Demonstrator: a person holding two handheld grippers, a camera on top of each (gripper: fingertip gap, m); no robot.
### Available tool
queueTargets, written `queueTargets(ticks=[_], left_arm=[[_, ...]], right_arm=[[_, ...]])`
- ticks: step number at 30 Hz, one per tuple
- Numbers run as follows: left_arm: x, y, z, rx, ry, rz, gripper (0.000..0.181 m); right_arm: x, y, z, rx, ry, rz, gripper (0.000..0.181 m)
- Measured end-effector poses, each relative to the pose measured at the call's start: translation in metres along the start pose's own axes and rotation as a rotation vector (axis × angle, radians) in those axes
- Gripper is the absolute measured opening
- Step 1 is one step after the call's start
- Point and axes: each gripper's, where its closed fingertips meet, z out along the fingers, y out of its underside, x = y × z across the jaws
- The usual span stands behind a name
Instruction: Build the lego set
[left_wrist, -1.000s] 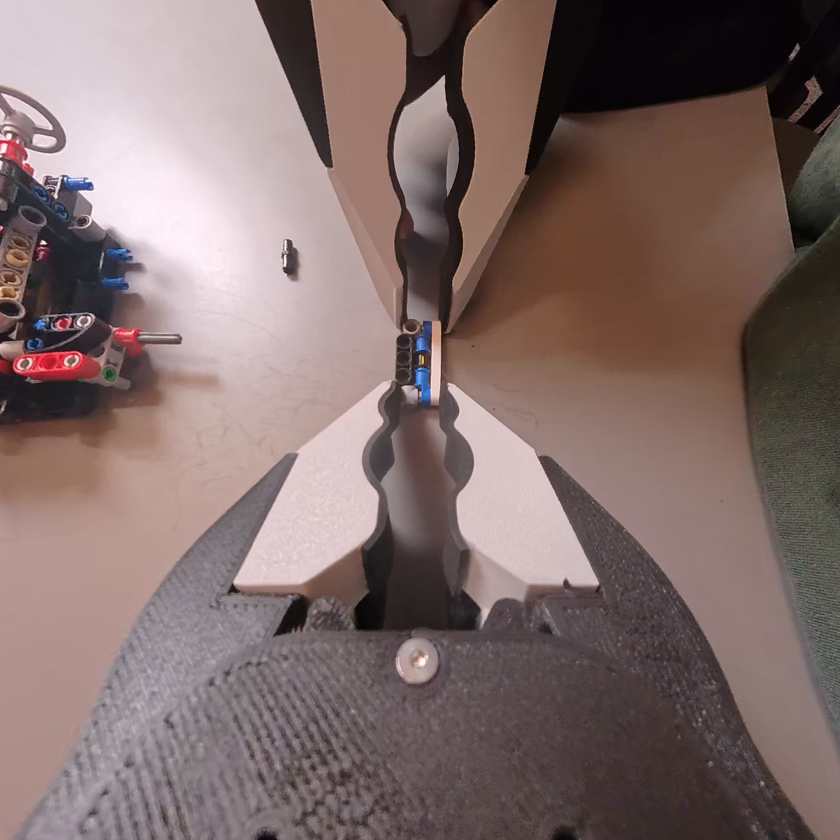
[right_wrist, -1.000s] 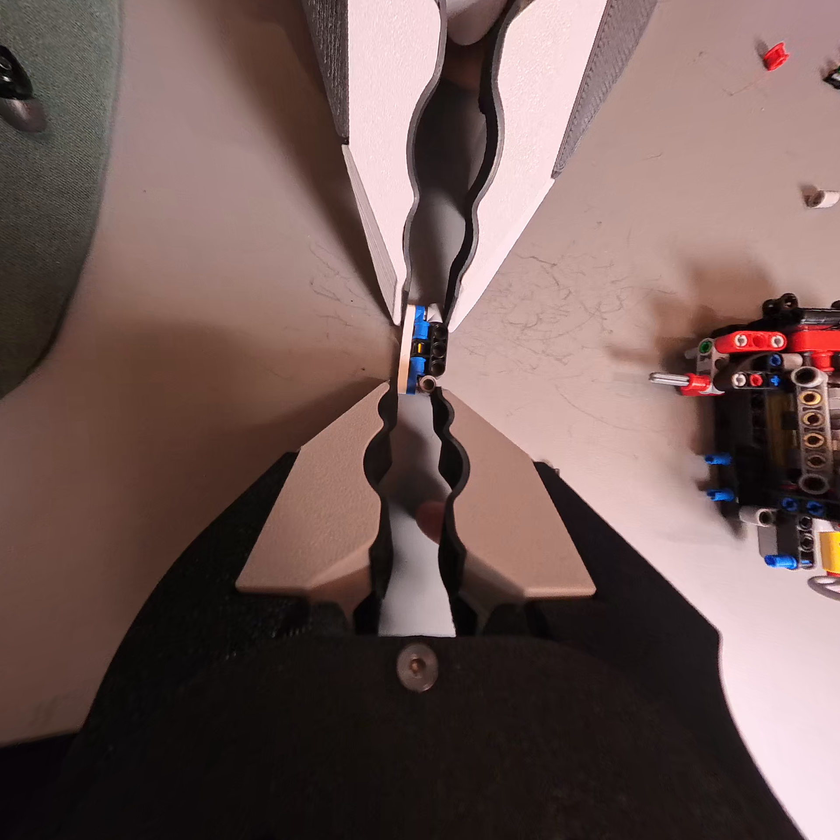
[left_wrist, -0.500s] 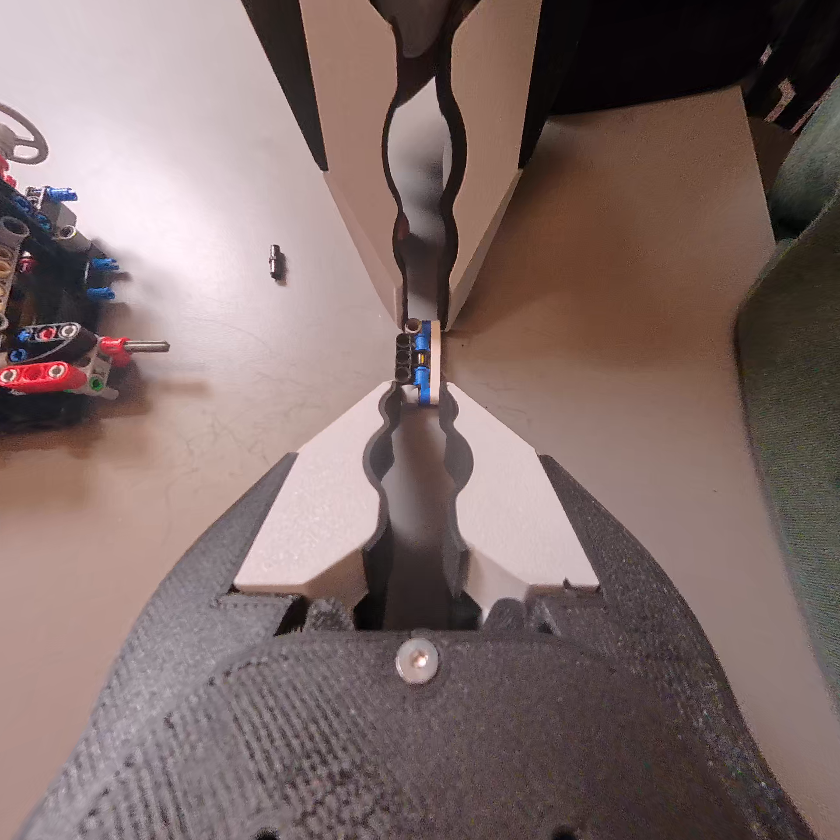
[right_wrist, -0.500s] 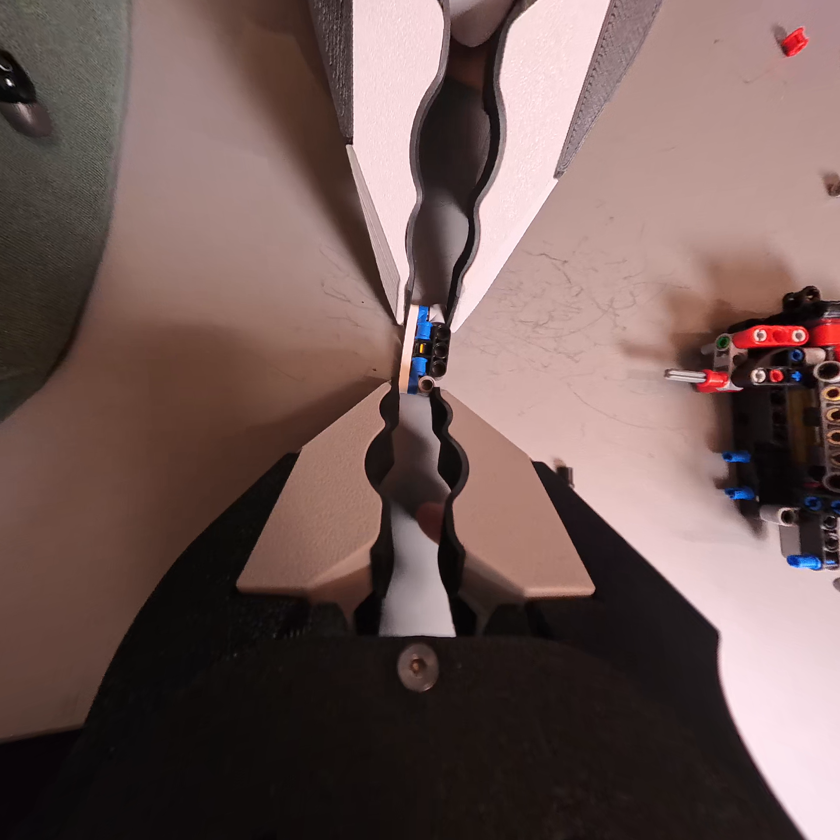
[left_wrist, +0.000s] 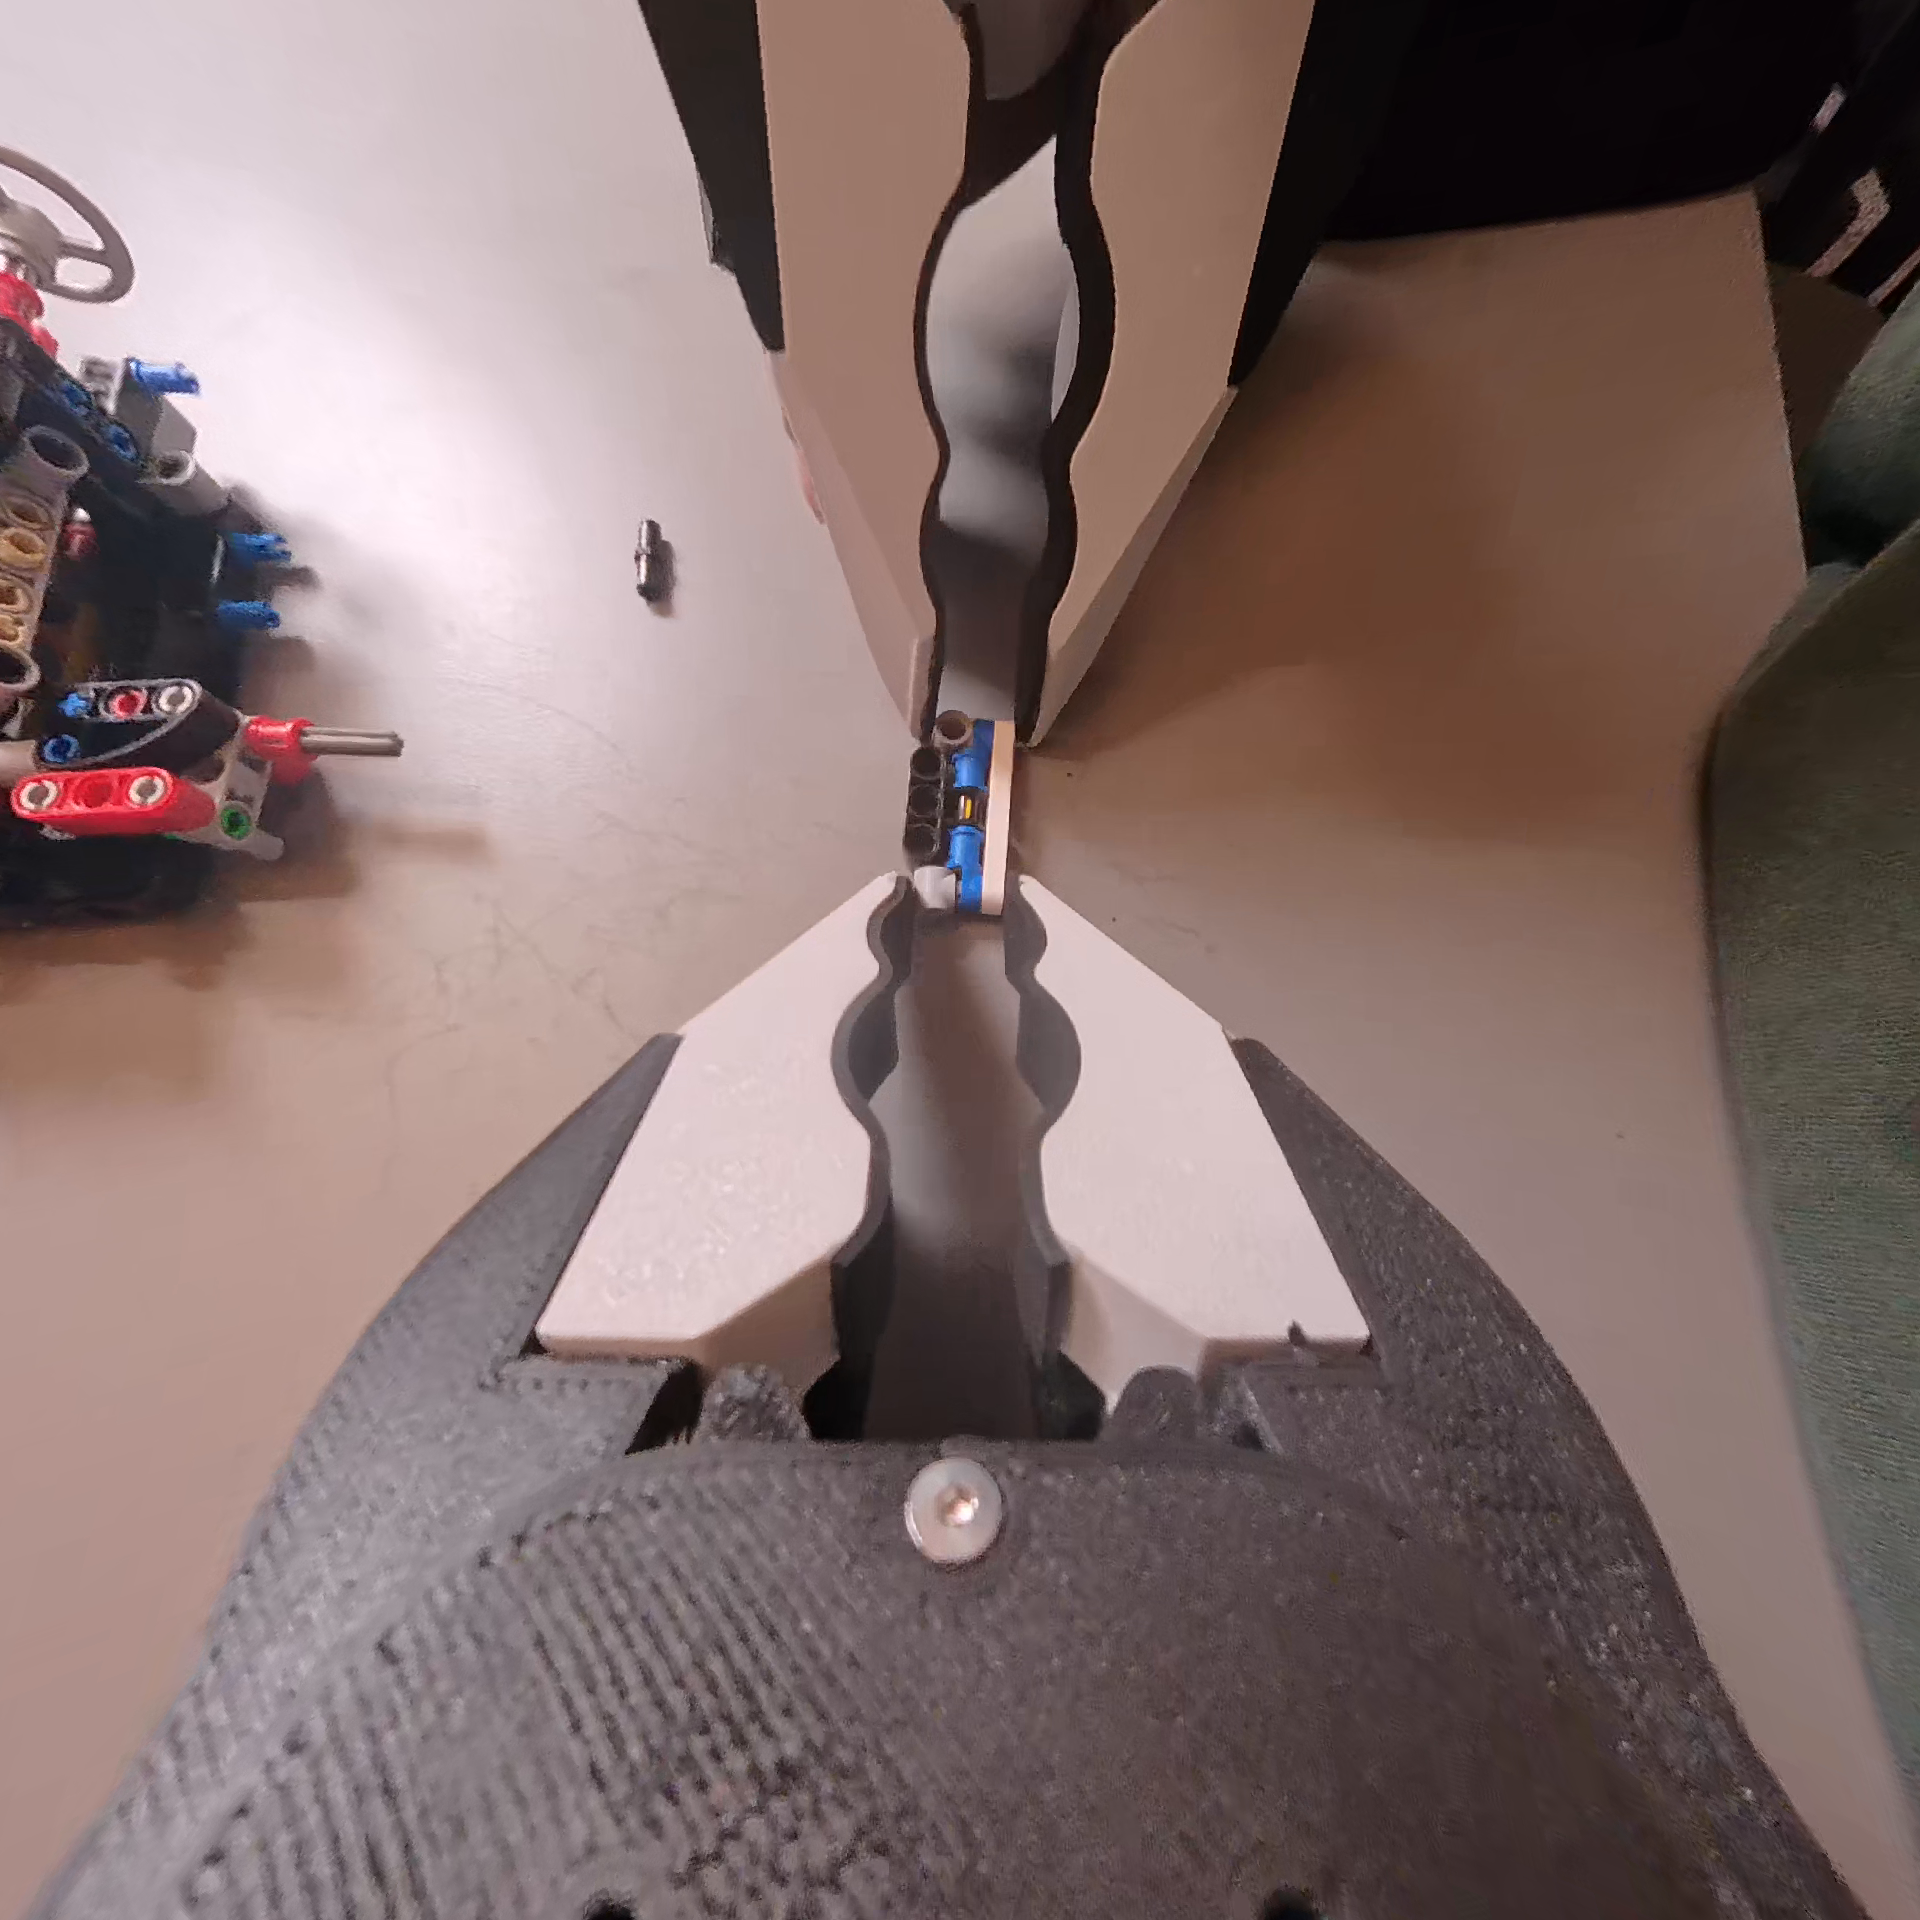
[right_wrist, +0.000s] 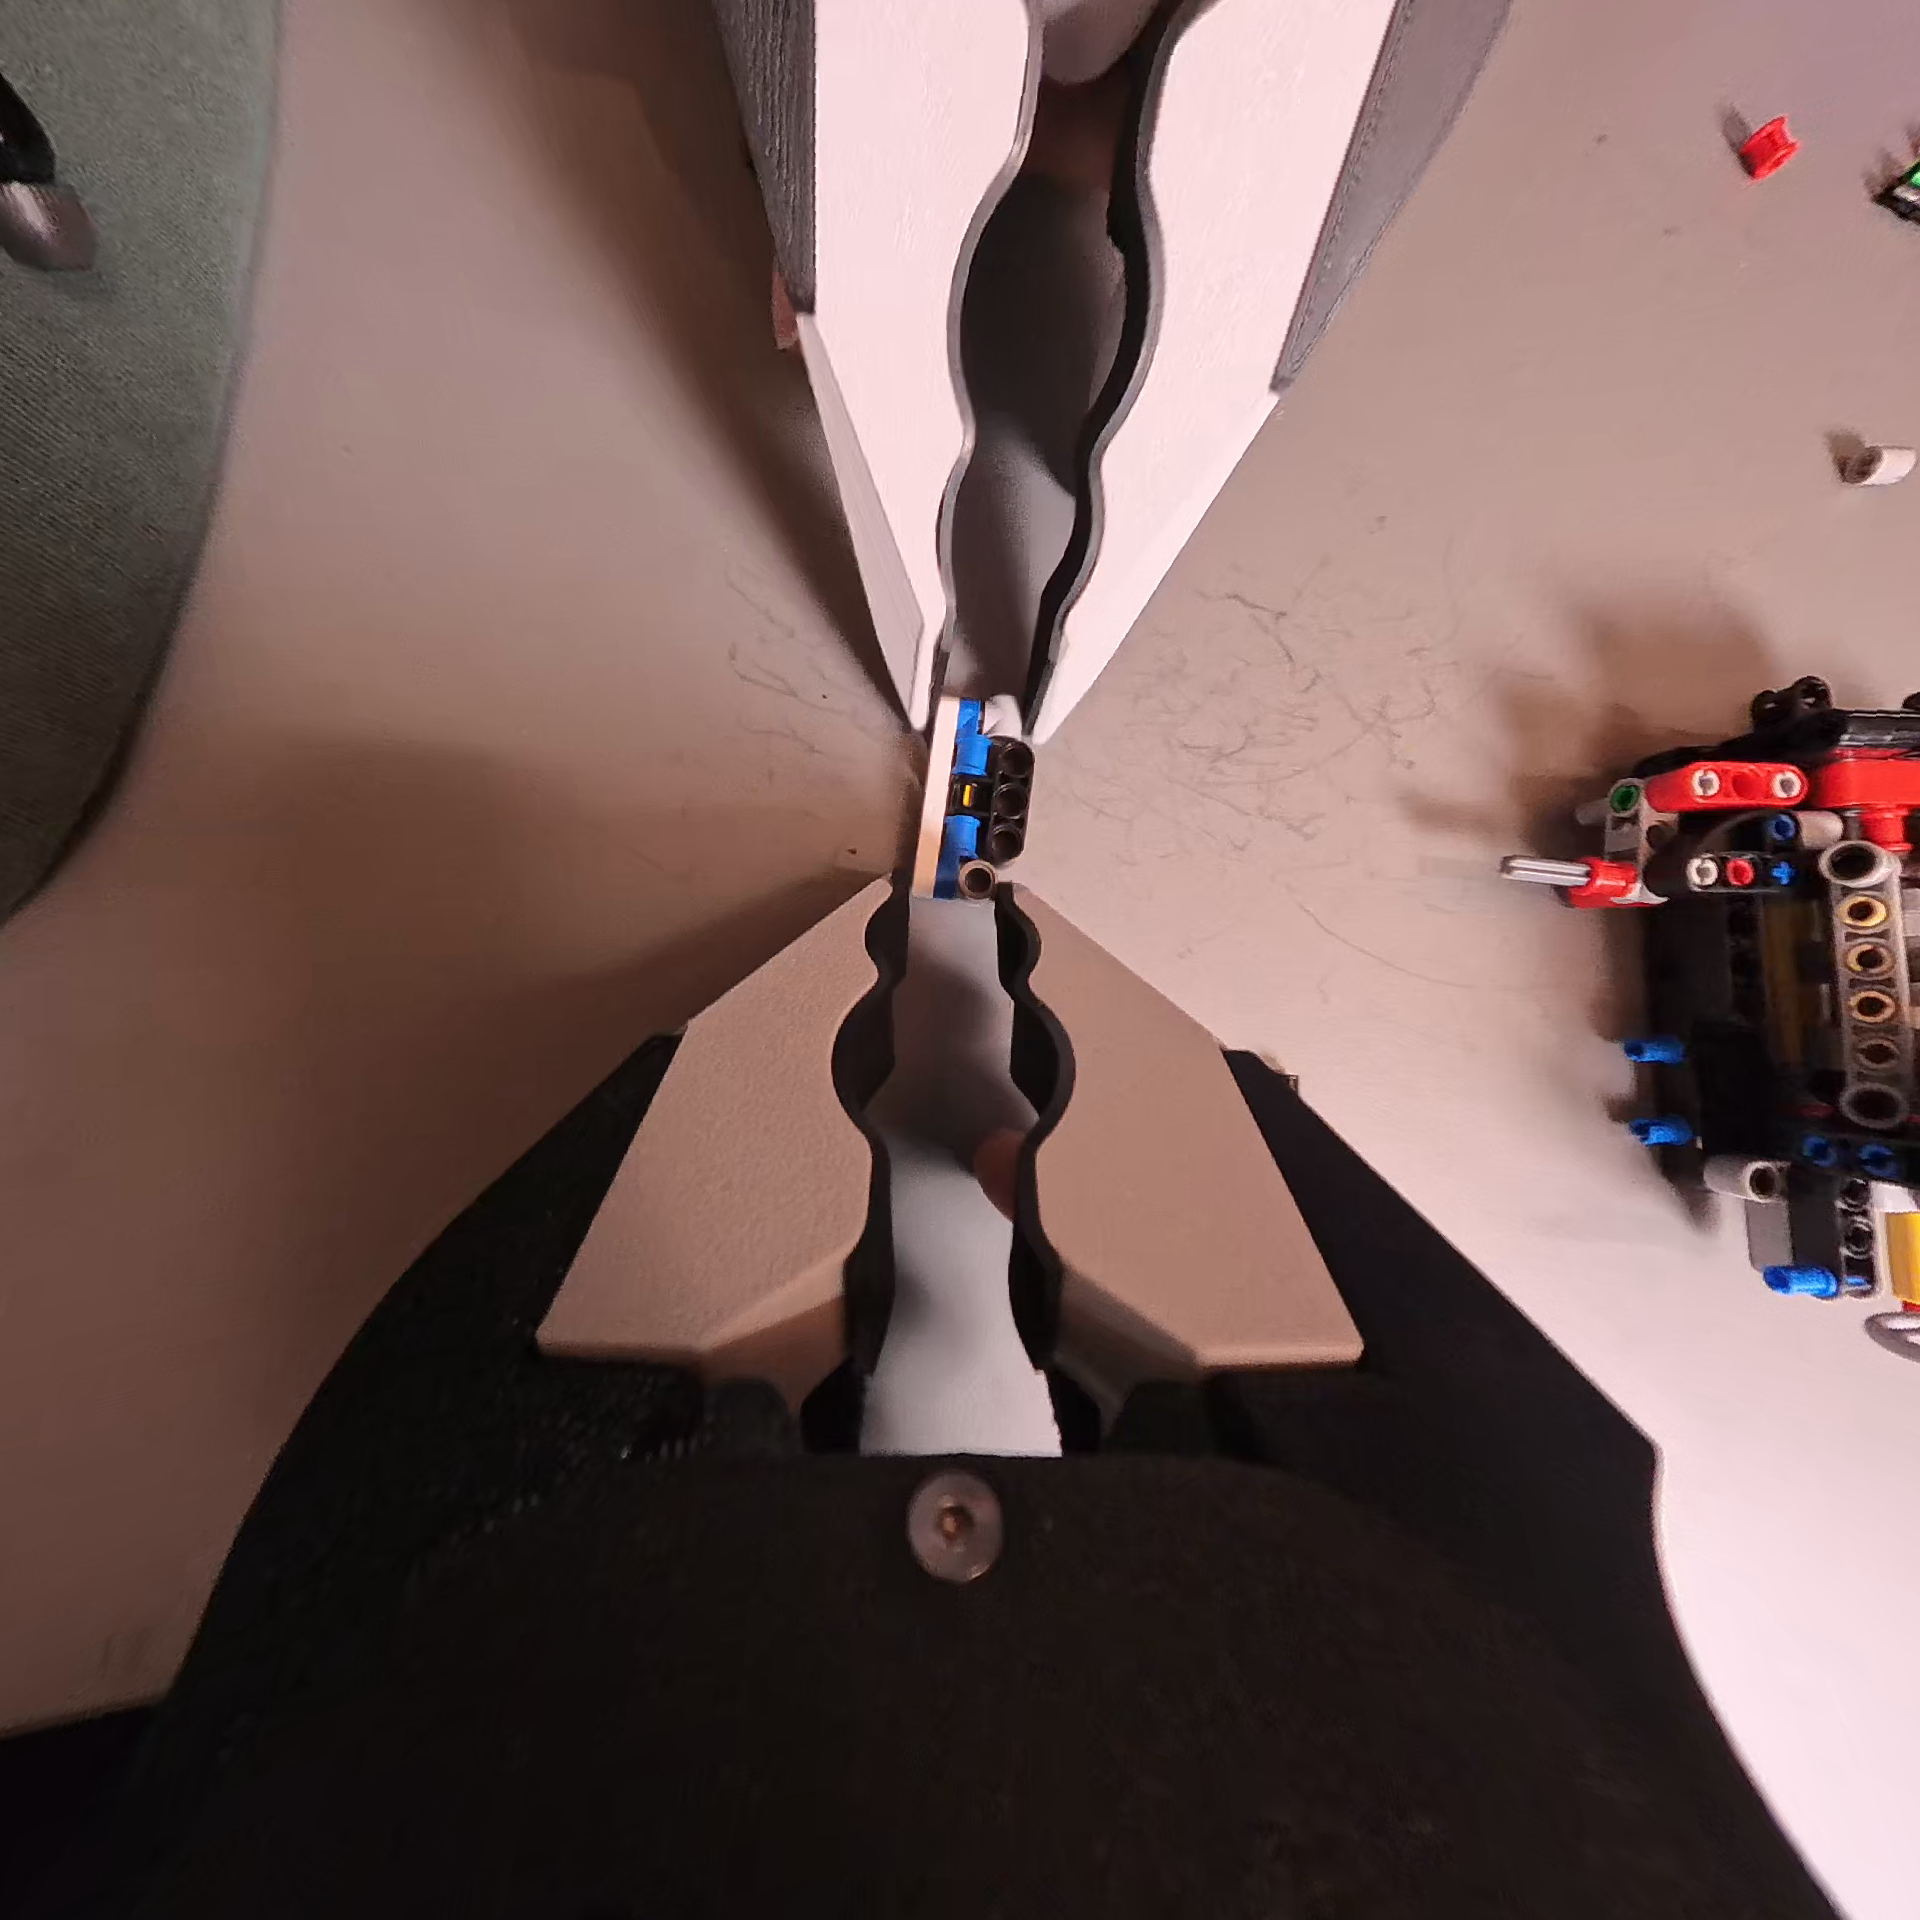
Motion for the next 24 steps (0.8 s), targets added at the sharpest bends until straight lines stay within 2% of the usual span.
queueTargets(ticks=[9,24], left_arm=[[0.0047,-0.0008,0.0012,-0.012,0.005,0.064,0.014],[0.0078,-0.0007,0.0021,-0.011,0.027,0.039,0.014]], right_arm=[[-0.0019,-0.0012,0.001,-0.006,-0.019,0.011,0.014],[-0.0059,-0.0008,0.0009,-0.007,-0.034,0.024,0.013]])
